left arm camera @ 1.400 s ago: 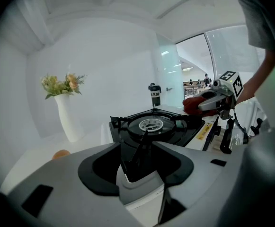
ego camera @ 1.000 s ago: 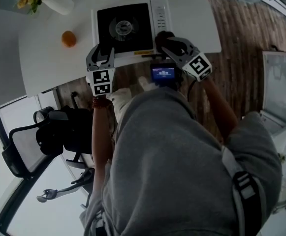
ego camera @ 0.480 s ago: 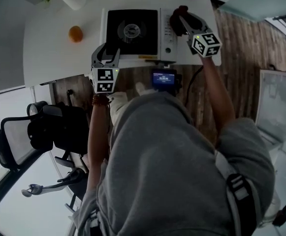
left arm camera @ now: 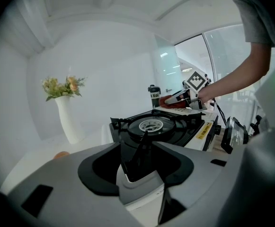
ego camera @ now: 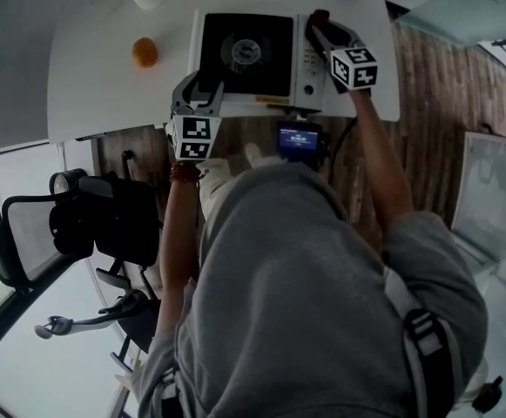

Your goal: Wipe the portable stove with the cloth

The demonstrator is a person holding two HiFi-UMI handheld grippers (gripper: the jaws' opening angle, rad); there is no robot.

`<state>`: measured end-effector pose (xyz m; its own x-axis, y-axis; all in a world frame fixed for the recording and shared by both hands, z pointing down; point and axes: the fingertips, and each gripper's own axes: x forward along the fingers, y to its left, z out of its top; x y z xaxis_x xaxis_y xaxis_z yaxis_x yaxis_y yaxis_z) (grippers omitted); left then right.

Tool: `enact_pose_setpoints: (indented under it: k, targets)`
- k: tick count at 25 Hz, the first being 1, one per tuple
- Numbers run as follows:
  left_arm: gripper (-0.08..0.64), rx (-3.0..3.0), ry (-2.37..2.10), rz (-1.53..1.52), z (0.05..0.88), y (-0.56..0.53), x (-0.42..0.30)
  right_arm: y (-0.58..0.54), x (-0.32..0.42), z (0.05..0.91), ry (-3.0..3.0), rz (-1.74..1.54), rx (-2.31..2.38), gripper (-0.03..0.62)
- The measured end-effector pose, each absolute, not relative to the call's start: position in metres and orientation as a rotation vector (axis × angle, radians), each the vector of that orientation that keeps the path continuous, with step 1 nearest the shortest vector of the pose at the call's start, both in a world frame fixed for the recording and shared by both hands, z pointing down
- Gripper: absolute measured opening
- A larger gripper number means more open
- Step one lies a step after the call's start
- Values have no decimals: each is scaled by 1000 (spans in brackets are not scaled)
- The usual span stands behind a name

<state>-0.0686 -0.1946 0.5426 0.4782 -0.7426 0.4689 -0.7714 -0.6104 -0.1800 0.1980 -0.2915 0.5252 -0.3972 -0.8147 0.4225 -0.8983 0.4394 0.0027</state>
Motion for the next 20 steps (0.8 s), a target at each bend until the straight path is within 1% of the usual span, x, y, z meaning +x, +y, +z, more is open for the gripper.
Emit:
enact_pose_setpoints:
  k: [8,12,20]
  targets:
    - [213,2645,-1369,799,541,-195,-69,-280,155,528,-2270,138,1232,109]
    - [213,2643,-1385,801,542,-196,-70,-274,136,528,-2282,134,1098,109]
    - [213,2644,-1383,814,544,-196,-70,-267,128,533,-2286,139,1005,109]
